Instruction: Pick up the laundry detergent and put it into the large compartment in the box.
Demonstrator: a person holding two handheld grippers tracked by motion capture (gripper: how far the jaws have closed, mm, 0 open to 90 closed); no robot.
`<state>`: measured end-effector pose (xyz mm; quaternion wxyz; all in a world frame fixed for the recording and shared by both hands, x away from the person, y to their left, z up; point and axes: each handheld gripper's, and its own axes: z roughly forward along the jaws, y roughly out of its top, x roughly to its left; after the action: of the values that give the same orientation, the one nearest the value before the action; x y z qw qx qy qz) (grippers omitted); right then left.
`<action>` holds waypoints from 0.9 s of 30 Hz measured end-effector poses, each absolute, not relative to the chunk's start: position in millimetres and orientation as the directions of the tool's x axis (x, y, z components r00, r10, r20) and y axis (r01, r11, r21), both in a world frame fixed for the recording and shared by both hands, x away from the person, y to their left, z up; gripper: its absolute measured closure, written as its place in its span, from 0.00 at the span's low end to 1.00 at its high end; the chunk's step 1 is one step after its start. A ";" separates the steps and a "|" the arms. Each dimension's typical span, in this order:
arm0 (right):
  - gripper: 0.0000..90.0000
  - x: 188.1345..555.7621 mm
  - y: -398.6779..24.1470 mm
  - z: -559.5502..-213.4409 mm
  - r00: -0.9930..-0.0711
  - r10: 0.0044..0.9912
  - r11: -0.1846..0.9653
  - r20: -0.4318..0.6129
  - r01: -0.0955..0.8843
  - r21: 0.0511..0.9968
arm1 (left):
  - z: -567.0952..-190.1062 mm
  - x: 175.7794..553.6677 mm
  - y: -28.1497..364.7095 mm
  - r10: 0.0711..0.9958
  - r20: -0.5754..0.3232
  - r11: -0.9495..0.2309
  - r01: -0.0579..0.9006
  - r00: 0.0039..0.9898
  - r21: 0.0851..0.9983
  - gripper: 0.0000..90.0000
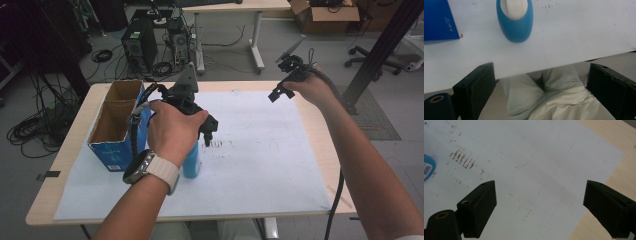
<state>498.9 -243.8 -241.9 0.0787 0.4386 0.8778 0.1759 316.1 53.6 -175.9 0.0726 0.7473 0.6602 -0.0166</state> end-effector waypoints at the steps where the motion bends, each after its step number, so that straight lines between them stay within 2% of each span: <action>1: 0.13 499.0 -244.1 -241.5 -0.602 0.798 0.551 0.018 0.743 0.380 | -174.8 316.0 54.5 0.984 -0.124 -0.117 0.989 0.128 0.088 0.09; 7: 0.13 497.6 -242.4 -240.0 -0.605 0.796 0.552 0.020 0.738 0.390 | -170.9 316.7 56.4 0.981 -0.132 -0.131 0.985 0.145 0.112 0.05; 19: 0.13 495.1 -243.5 -235.1 -0.611 0.792 0.553 0.016 0.728 0.406 | -161.8 325.8 57.1 0.979 -0.145 -0.125 0.984 0.143 0.128 0.05; 22: 0.13 495.4 -245.6 -233.7 -0.603 0.798 0.546 0.016 0.733 0.406 | -161.0 330.4 58.2 0.984 -0.110 -0.126 0.980 0.144 0.155 0.05; 27: 0.13 495.7 -246.5 -232.8 -0.599 0.800 0.543 0.013 0.734 0.409 | -161.8 336.0 59.9 0.983 -0.121 -0.116 0.979 0.137 0.166 0.06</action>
<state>495.7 -246.5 -232.8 0.0881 0.4389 0.8738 0.1899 336.0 59.9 -161.8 0.1027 0.7469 0.6568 0.0094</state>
